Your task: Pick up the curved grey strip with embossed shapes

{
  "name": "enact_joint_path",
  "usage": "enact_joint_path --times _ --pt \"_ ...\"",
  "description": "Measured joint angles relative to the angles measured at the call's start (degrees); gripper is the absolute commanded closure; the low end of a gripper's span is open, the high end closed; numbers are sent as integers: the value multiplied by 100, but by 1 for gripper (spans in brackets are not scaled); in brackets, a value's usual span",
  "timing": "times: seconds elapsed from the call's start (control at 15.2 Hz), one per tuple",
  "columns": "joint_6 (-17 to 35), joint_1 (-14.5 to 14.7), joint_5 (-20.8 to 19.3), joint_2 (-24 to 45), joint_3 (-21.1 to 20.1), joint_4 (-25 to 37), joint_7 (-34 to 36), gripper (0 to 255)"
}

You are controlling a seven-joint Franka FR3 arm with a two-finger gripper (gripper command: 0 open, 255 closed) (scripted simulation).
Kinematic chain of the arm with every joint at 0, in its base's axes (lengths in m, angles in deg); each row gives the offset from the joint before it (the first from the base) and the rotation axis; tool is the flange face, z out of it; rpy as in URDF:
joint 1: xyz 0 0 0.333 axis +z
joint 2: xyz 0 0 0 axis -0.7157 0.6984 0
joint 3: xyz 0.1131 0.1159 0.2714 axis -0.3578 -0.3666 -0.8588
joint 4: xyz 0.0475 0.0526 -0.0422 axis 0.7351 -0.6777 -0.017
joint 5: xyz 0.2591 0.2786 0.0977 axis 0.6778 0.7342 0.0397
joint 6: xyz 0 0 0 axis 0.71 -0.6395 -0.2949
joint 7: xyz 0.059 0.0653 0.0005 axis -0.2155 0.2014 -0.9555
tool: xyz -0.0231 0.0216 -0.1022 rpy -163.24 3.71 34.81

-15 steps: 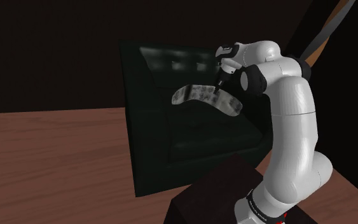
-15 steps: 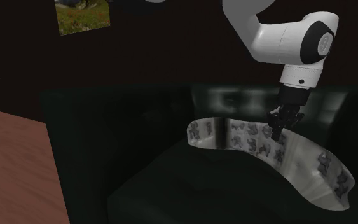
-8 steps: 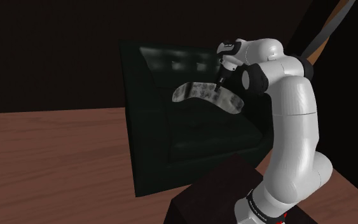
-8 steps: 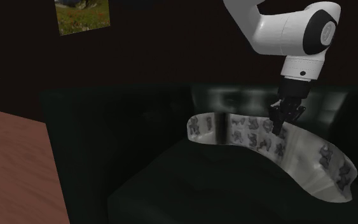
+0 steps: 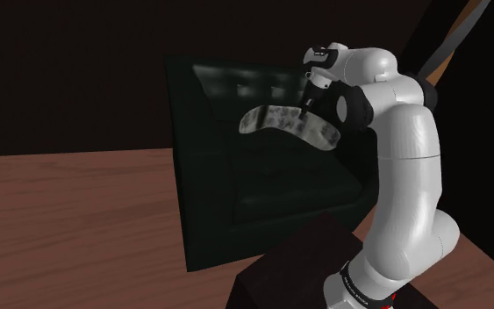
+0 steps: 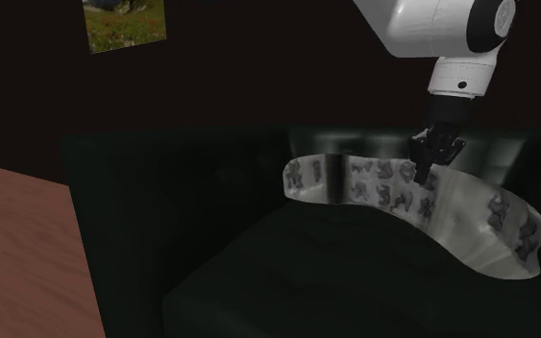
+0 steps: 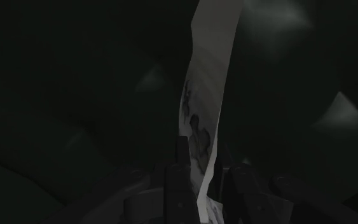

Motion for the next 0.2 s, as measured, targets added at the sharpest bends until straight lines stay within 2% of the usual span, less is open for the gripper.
enact_joint_path --times 0.2 --pt "-182 -40 -23 -20 12 175 38 255"
